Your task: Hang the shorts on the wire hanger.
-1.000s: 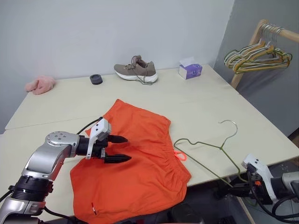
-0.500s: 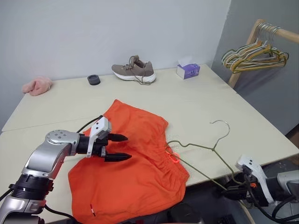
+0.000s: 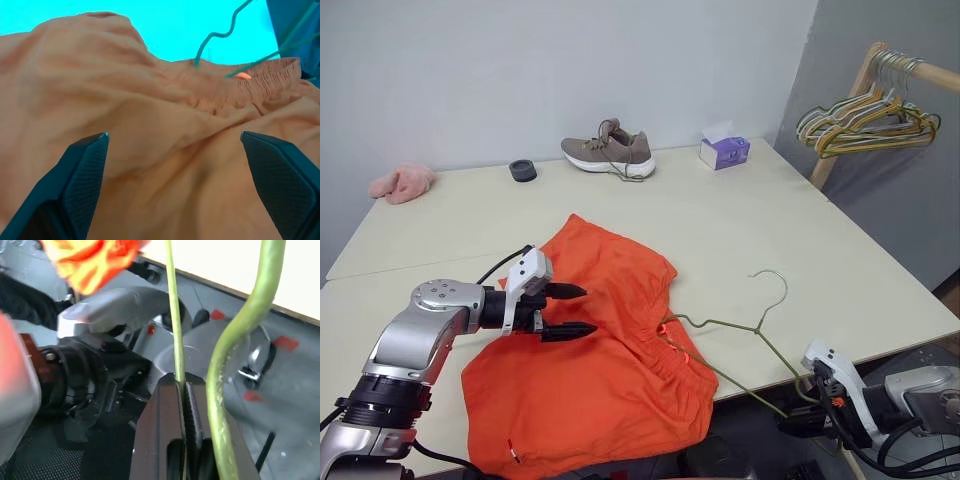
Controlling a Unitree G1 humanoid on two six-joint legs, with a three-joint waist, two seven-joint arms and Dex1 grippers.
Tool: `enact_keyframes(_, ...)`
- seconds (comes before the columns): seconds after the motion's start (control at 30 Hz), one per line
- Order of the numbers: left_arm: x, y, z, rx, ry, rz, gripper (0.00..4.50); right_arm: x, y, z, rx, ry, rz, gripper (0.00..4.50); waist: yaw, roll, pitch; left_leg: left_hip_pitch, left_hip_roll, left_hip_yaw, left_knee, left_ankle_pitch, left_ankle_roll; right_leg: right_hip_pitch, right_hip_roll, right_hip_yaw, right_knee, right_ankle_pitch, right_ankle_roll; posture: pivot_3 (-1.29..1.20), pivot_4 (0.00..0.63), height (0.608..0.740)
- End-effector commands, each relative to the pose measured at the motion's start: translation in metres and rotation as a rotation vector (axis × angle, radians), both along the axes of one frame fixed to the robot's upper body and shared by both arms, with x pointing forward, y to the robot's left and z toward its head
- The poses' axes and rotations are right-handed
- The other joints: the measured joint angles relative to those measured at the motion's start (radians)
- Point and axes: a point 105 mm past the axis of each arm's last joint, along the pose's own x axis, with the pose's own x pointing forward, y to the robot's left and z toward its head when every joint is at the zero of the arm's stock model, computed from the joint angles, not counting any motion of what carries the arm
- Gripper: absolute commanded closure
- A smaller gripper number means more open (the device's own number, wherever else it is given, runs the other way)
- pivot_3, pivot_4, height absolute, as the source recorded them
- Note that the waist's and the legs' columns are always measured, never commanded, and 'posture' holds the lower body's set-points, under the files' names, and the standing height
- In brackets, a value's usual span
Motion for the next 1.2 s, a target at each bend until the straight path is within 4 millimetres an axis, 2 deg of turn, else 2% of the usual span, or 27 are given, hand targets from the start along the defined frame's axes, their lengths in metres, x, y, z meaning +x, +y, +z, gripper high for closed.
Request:
enact_keyframes(0.03,0.007,0.009,0.012,0.012,-0.064,0.034,0.04,0.004,0.002,0.004,0.016,0.019,-0.010,4.50,0.007,0.000,0.000,0.000,0.000,0.000,0.000,0.000,0.000,0.000,0.000,0.000,0.000,0.000,0.000,-0.35,0.000,0.740)
enact_keyframes(0.23,0.013,0.015,0.013,0.020,-0.084,0.060,0.04,0.018,0.023,0.014,0.130,0.074,-0.037,4.50,0.017,0.000,0.000,0.000,0.001,0.000,0.000,0.000,0.000,0.000,0.001,0.000,0.001,0.000,0.000,-0.34,0.000,0.740)
enact_keyframes(0.37,0.020,0.020,0.016,0.022,-0.110,0.095,0.04,0.038,0.040,0.021,0.220,0.063,-0.071,4.50,0.021,0.000,0.000,-0.001,0.000,-0.001,0.000,0.000,0.000,-0.001,0.001,0.000,0.001,0.000,0.000,-0.34,0.000,0.740)
enact_keyframes(0.43,0.023,0.023,0.017,0.019,-0.124,0.115,0.04,0.046,0.048,0.030,0.266,0.033,-0.058,4.50,0.024,0.001,0.000,-0.001,0.000,-0.001,0.000,0.000,0.000,-0.002,0.000,0.000,0.001,0.000,0.000,-0.33,0.000,0.740)
enact_keyframes(0.6,0.028,0.029,0.019,0.012,-0.149,0.161,0.04,0.032,0.060,0.043,0.289,0.027,0.059,4.50,0.039,0.001,0.001,-0.003,0.000,-0.001,0.000,0.000,0.000,-0.003,0.000,-0.001,0.001,0.000,0.000,-0.33,0.000,0.740)
enact_keyframes(0.8,0.039,0.037,0.021,0.008,-0.200,0.236,0.04,0.018,0.050,0.025,0.127,0.038,0.097,4.50,0.053,0.001,0.000,-0.003,0.000,-0.002,0.000,0.000,0.000,-0.003,0.000,-0.002,0.001,0.000,0.000,-0.33,0.000,0.740)
enact_keyframes(1.0,0.041,0.038,0.020,0.009,-0.209,0.243,0.04,0.038,0.042,0.006,0.075,0.060,-0.045,4.50,0.058,0.000,0.000,-0.003,0.001,-0.001,0.001,0.000,0.000,-0.003,0.000,-0.001,0.001,0.001,0.001,-0.32,0.000,0.740)
enact_keyframes(1.2,0.041,0.038,0.020,0.011,-0.213,0.242,0.04,0.053,0.052,0.008,0.126,0.063,-0.081,4.50,0.060,0.001,0.000,-0.003,0.000,-0.001,0.001,0.000,0.000,-0.003,0.000,-0.001,0.001,0.001,0.001,-0.32,0.000,0.740)
